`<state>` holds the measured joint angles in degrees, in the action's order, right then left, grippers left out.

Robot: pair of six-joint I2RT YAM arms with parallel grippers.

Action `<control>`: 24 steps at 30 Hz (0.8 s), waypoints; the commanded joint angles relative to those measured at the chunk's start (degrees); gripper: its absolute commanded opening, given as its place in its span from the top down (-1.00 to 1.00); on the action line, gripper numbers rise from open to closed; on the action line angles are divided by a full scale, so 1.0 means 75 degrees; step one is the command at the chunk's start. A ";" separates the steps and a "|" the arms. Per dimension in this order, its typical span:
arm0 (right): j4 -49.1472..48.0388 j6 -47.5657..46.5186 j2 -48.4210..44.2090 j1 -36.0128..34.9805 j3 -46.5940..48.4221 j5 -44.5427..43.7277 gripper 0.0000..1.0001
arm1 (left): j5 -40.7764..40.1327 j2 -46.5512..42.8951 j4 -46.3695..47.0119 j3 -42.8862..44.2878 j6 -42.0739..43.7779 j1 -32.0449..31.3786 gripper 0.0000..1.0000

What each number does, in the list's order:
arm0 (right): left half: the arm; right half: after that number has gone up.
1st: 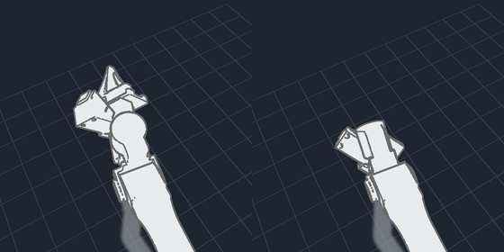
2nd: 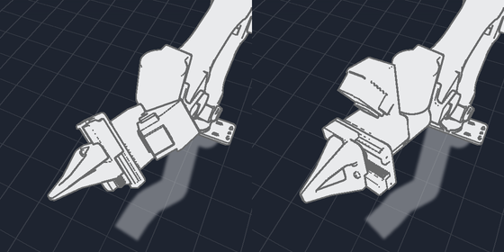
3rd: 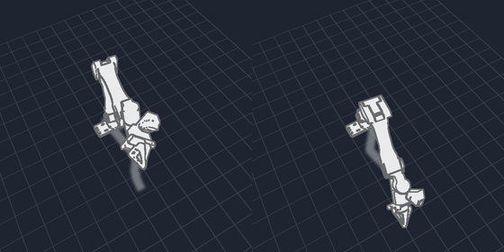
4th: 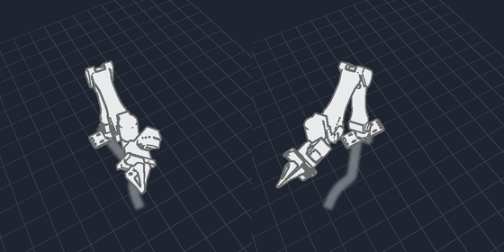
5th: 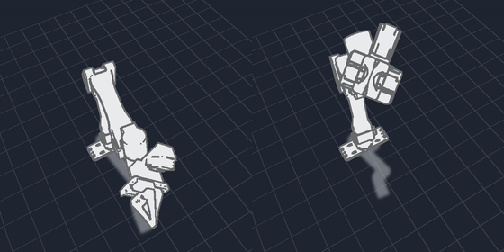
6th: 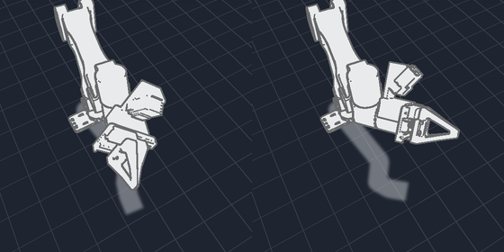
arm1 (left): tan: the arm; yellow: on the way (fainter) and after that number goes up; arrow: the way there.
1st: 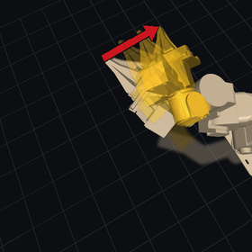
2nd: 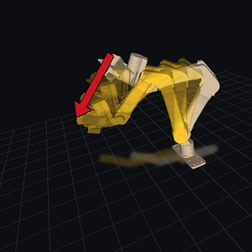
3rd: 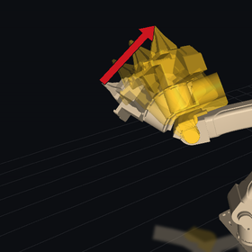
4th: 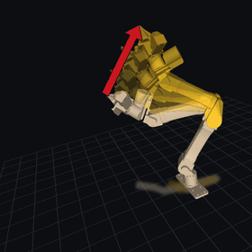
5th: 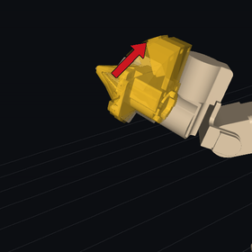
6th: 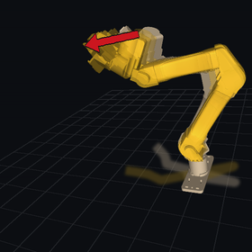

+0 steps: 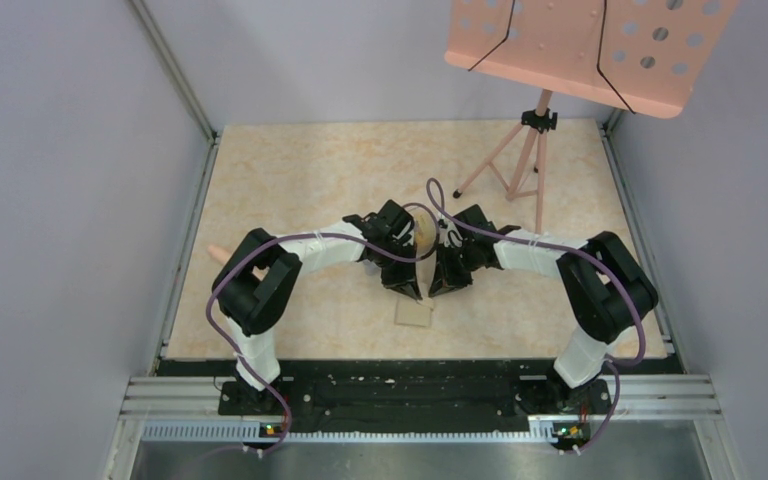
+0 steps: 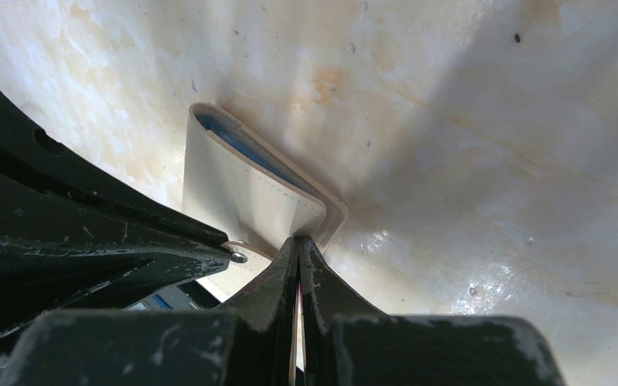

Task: Put the credit cards into the card holder
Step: Close the card holder at the center of the board.

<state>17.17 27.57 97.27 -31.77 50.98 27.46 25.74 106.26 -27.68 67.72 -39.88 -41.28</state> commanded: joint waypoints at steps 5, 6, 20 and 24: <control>-0.0005 -0.0091 0.0082 -0.0130 0.0005 0.0030 1.00 | -0.0361 -0.0129 -0.0234 0.0274 0.0259 -0.0034 1.00; -0.0010 -0.0092 0.0077 -0.0135 0.0000 0.0030 1.00 | -0.0382 -0.0123 -0.0248 0.0254 0.0257 -0.0039 1.00; 0.0030 -0.0110 0.0056 -0.0135 0.0040 0.0006 1.00 | -0.0084 0.0035 -0.0193 0.0102 0.0237 -0.0130 1.00; 0.0031 -0.0104 0.0043 -0.0142 0.0026 0.0006 1.00 | -0.0045 0.0014 -0.0192 0.0066 0.0218 -0.0155 1.00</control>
<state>17.19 27.49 97.27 -31.77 50.98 27.46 24.62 106.45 -29.15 68.27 -38.83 -41.95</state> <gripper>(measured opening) 0.003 0.009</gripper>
